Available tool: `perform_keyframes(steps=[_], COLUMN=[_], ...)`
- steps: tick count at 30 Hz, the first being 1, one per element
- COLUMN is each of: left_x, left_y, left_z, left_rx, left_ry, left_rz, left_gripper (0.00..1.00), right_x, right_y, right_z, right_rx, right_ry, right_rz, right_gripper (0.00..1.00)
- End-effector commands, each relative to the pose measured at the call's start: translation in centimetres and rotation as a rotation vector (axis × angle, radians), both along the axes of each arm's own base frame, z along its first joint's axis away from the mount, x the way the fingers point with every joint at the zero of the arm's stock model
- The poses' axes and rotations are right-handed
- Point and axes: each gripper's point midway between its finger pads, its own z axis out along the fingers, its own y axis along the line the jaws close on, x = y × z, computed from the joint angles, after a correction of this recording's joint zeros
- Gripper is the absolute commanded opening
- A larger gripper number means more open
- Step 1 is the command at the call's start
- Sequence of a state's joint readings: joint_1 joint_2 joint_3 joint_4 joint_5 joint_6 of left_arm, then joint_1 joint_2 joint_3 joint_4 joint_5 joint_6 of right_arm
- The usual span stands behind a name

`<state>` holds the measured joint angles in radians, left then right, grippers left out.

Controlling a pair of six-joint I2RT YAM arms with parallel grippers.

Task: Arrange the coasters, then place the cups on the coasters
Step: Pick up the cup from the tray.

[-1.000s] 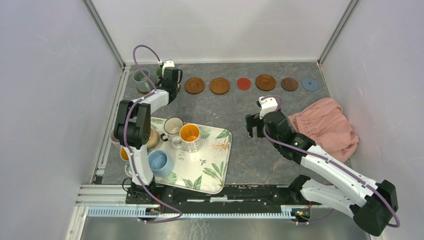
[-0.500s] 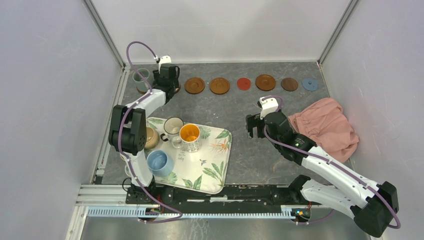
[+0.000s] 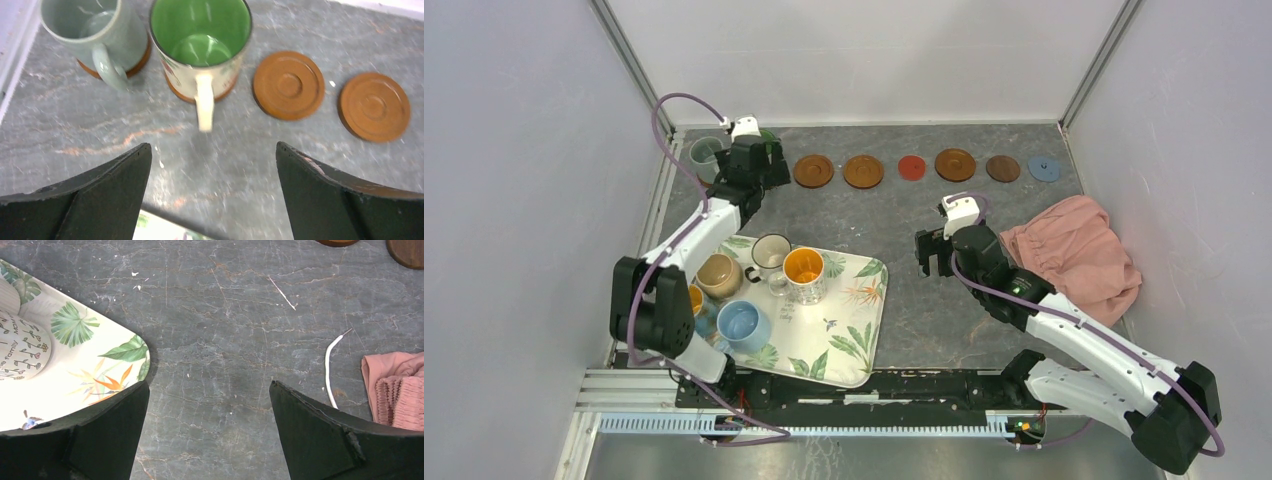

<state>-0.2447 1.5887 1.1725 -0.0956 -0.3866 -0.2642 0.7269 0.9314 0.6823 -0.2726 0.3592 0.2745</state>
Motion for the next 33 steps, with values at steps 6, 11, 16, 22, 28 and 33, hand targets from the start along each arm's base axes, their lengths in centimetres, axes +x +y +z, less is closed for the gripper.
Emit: perform_keyframes(steps=[6,11,16,22,28,33], left_x=[-8.0,-11.8,-15.4,-19.5,-22.3,-23.6], left_y=[-4.7,-5.6,-7.0,-8.6,-8.9,-9.0], left_z=[1.9,2.0,1.4,0.0,-1.3,-1.4], left_rx=[-0.175,-0.216,-0.259,-0.316,-0.346,-0.367], left_ry=[0.046,0.073,0.100,0.145,0.171,0.175], left_rz=[-0.130,-0.178,-0.227,-0.259,-0.264,-0.278], left_gripper=[1.00,1.00,1.00,1.00,1.00,1.00], right_x=[0.7,0.9,1.0,1.2,1.4,1.5], right_y=[0.1,-0.1,0.0,-0.3,-0.7,-0.6], right_z=[0.5,0.1,0.0,-0.1,-0.2,-0.4], right_rx=[0.021,0.025,0.038,0.059,0.072,0.076], right_ry=[-0.046,-0.045,-0.040,-0.048,-0.061,-0.052], right_rz=[-0.025,-0.052,-0.065,-0.097,-0.134,-0.142], right_gripper=[0.98,0.98,0.98,0.98,0.98,0.98])
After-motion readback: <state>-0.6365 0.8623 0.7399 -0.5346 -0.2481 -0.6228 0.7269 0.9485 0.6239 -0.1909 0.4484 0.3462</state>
